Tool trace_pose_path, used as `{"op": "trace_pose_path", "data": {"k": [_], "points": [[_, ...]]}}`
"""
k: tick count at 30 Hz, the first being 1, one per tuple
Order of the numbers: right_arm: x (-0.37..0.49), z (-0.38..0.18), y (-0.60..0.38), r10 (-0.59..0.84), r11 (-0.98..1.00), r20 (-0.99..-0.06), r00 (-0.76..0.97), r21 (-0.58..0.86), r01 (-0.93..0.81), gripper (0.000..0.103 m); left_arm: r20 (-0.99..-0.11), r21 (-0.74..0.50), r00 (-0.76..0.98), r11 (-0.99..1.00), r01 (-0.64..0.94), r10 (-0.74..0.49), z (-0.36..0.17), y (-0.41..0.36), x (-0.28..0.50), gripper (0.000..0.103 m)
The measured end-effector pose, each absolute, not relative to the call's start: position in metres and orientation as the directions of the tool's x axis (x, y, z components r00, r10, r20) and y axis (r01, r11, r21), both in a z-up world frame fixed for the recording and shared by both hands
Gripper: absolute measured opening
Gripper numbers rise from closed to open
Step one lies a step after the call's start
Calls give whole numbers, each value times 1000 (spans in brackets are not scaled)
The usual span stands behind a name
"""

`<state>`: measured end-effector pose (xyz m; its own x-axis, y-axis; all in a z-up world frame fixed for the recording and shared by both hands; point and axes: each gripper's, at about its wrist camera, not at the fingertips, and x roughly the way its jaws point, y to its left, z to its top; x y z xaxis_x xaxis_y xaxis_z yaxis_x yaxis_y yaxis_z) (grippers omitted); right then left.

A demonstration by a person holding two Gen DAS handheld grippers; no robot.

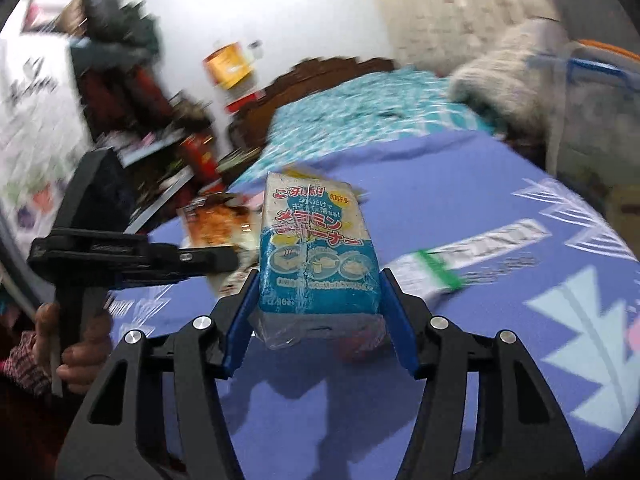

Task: Collect trash
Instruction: 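Drop the wrapper and white package into the wastebasket from both grippers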

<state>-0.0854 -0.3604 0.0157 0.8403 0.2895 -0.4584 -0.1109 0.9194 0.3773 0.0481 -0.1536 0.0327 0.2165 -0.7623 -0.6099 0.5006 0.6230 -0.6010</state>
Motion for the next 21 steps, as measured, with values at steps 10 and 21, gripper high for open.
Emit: {"op": "trace_pose_path", "data": {"k": [10, 21], "points": [[-138, 4, -558, -117, 788, -491, 863, 483, 382, 62, -649, -546, -50, 419, 725, -759, 46, -393, 70, 4], [-142, -31, -686, -265, 625, -588, 764, 498, 600, 77, -740, -436, -76, 391, 810, -668, 13, -586, 68, 53]]}}
